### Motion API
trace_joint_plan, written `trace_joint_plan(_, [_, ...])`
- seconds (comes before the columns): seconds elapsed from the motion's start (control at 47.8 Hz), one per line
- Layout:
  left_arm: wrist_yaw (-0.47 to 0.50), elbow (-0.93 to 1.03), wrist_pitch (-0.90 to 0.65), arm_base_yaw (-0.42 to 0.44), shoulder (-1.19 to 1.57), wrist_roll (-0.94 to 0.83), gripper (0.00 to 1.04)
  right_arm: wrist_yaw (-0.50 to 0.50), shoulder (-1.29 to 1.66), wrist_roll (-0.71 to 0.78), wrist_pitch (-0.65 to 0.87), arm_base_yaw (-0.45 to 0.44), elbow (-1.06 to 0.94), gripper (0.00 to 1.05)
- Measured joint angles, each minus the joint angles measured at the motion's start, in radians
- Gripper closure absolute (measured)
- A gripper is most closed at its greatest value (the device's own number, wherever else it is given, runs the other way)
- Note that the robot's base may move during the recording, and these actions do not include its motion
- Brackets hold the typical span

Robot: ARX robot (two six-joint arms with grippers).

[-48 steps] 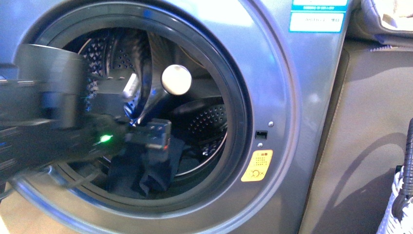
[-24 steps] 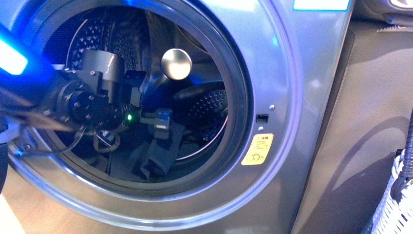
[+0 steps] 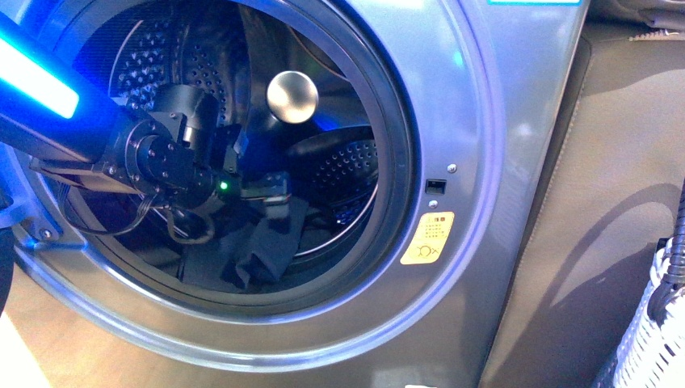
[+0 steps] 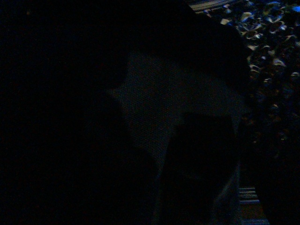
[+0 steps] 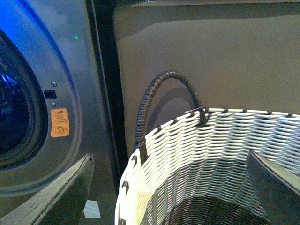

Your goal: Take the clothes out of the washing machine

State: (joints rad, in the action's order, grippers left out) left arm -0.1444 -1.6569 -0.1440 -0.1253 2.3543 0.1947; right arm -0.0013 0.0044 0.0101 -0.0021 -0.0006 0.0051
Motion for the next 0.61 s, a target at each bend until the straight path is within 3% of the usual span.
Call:
trace_joint_plan(0.272, [-0.113,0.033,0.092,-0.026,-0.012,-0.016,0.06,0.000,0.000,0.000,0.000,0.000,0.000,0.08])
trace_joint_plan(0.607, [0.037,-0.034,0.266,-0.040,-0.002,-0.182,0.06,0.000,0.000,0.000,0.000,0.000,0.000,0.08])
